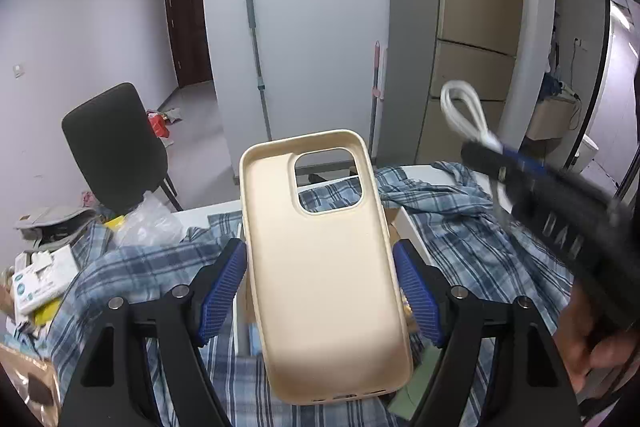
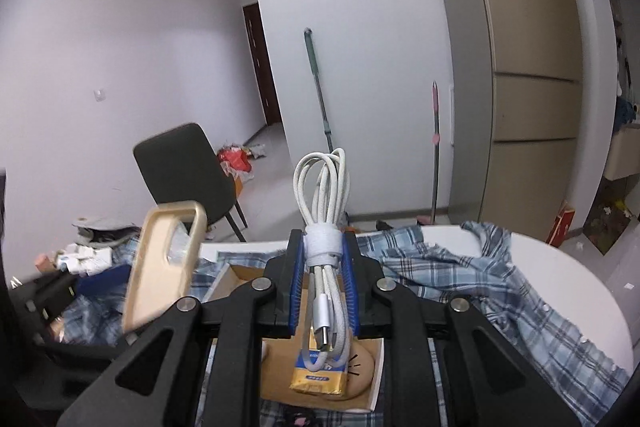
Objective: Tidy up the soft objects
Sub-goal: 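Lower the phone case and cable into the box and open both grippers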
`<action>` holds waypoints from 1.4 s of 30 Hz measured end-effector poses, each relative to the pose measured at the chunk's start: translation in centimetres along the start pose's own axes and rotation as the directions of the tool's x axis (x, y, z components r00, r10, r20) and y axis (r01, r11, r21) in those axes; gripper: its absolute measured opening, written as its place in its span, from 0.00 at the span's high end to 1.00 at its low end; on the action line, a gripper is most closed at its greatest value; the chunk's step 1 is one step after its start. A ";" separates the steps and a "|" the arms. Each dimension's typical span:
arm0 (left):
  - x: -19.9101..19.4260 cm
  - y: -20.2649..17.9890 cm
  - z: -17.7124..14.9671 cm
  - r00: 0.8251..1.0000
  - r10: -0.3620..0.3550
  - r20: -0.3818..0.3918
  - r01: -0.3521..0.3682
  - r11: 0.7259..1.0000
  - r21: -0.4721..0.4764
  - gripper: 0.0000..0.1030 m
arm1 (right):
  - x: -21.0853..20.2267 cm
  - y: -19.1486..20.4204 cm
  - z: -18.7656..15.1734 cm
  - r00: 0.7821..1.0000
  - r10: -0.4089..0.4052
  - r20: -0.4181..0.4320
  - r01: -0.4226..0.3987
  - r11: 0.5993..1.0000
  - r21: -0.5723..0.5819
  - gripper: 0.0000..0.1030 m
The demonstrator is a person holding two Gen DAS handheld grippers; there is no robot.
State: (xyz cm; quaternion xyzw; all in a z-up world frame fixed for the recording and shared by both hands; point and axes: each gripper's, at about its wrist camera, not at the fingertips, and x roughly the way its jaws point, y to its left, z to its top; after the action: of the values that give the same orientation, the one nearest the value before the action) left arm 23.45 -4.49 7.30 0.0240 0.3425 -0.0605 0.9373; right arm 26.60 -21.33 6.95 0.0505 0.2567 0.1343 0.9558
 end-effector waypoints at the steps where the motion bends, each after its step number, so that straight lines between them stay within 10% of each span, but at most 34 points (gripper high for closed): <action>1: 1.0 0.1 0.4 1.000 0.004 -0.008 -0.004 1.000 0.006 0.25 | 0.9 -0.2 -0.6 1.000 0.005 -0.013 -0.005 1.000 -0.001 0.83; 22: 14.1 1.9 -3.2 0.974 -0.025 -0.225 0.031 0.999 0.027 0.24 | 10.7 -1.3 -8.6 0.938 0.035 -0.345 -0.029 0.999 0.022 0.83; 25: 14.0 1.8 -3.2 0.976 -0.019 -0.218 0.025 0.999 0.025 0.23 | 11.1 -1.5 -8.8 0.931 0.031 -0.364 -0.022 0.999 0.029 0.81; 28: 13.7 2.0 -3.0 0.979 0.013 -0.204 -0.011 1.000 0.010 0.20 | 10.9 -1.9 -8.6 0.937 0.021 -0.350 -0.007 0.999 0.041 0.47; 42: 9.0 3.8 -0.9 0.999 -0.012 -0.040 0.009 0.998 -0.065 0.16 | 8.9 -2.2 -6.6 0.961 0.002 -0.278 0.008 0.999 0.034 0.47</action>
State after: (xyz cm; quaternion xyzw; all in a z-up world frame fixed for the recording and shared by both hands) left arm 30.18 -1.52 0.79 -0.0069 0.3632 -0.0540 0.9301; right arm 31.21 -20.73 -3.40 0.0471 0.3908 0.1341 0.9094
